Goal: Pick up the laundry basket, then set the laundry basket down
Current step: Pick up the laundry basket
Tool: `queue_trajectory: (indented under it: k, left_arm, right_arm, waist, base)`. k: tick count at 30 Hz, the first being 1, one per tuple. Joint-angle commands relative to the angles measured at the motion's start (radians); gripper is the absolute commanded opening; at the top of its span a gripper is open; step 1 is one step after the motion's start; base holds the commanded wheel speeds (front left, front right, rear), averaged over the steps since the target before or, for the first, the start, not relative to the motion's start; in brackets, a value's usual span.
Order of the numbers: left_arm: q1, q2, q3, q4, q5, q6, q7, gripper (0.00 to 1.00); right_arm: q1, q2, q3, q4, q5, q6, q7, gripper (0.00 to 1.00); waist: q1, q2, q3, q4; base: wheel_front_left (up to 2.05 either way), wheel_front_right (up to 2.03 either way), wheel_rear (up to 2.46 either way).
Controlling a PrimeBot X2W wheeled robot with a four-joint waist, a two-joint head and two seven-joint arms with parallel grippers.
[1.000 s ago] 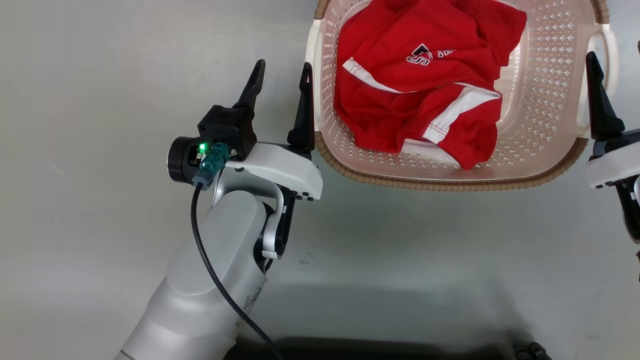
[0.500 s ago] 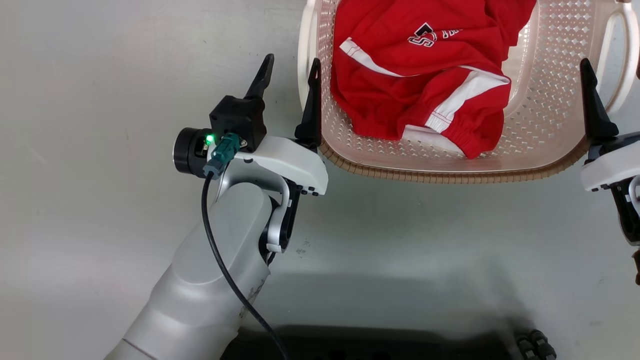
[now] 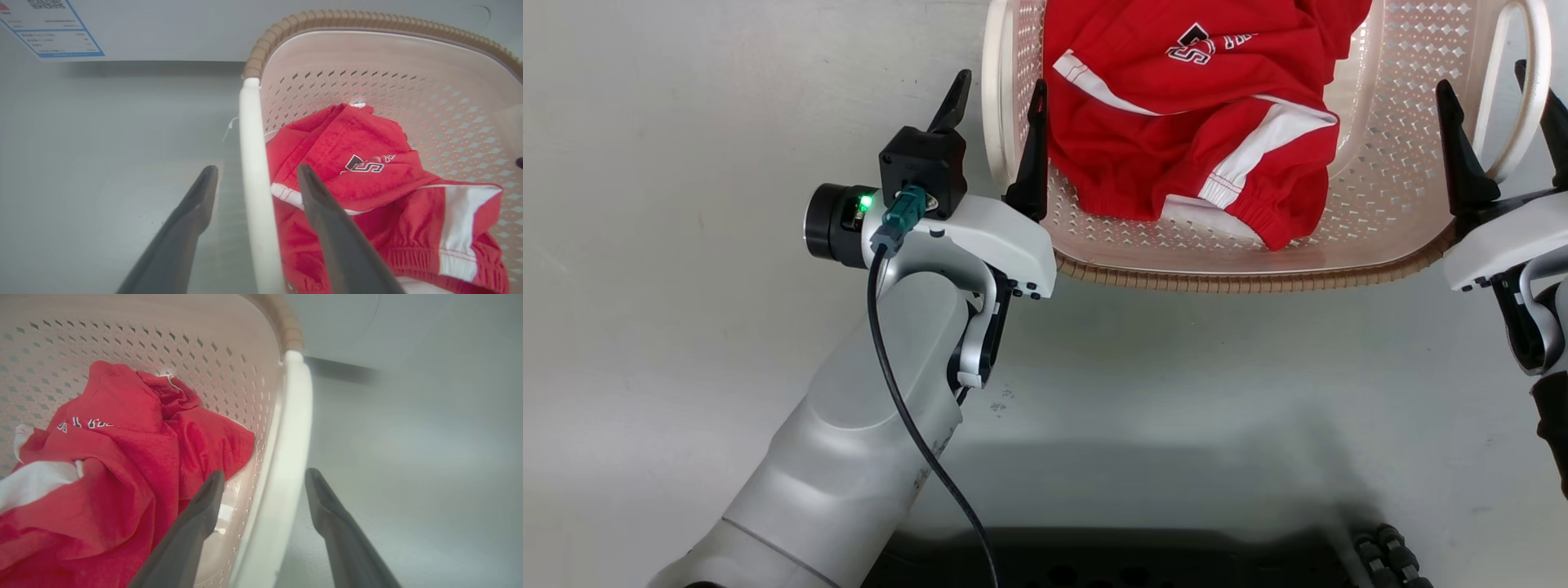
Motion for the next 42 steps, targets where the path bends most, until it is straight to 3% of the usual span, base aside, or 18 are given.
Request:
queue_trajectory:
  k: [1, 17, 18, 19, 20, 21, 42]
  left_arm:
    - [0.007, 0.018, 0.008, -0.005, -0.006, 0.008, -0.010, 1.00]
    - [-0.062, 0.018, -0.066, 0.121, -0.070, 0.001, -0.010, 1.00]
    - [-0.065, 0.018, -0.071, 0.125, -0.073, 0.001, -0.010, 1.00]
    - [-0.068, 0.018, -0.076, 0.129, -0.075, 0.001, -0.010, 0.73]
    - [-0.071, 0.018, -0.077, 0.131, -0.083, 0.000, -0.010, 0.18]
    - [-0.073, 0.018, -0.079, 0.133, -0.087, 0.000, -0.010, 0.00]
    - [-0.046, 0.018, -0.144, 0.218, -0.152, 0.002, -0.010, 0.00]
  right_arm:
    - [0.029, 0.003, 0.022, -0.003, 0.008, 0.004, -0.013, 1.00]
    - [-0.041, 0.006, 0.085, 0.097, 0.043, 0.004, -0.013, 1.00]
    - [-0.043, 0.005, 0.091, 0.105, 0.044, 0.004, -0.013, 0.74]
    - [-0.046, 0.006, 0.097, 0.118, 0.051, 0.004, -0.013, 0.10]
    - [-0.051, 0.006, 0.102, 0.125, 0.054, 0.004, -0.013, 0.00]
    - [-0.055, 0.005, 0.106, 0.133, 0.056, 0.004, -0.013, 0.00]
    - [-0.081, 0.015, 0.270, 0.352, 0.109, 0.004, -0.013, 0.00]
  waist:
    - [-0.0001, 0.0000, -0.003, -0.002]
    - [-0.0001, 0.0000, -0.025, -0.010]
    - [-0.0001, 0.0000, -0.024, -0.010]
    - [-0.0001, 0.0000, -0.025, -0.010]
    - [-0.0001, 0.0000, -0.024, -0.011]
    - [-0.0001, 0.0000, -0.025, -0.011]
    - [-0.0001, 0.0000, -0.170, -0.003]
  base:
    - [0.00, 0.00, 0.00]
    - [0.00, 0.00, 0.00]
    - [0.00, 0.00, 0.00]
    - [0.00, 0.00, 0.00]
    - [0.00, 0.00, 0.00]
    - [0.00, 0.00, 0.00]
    - [0.00, 0.00, 0.00]
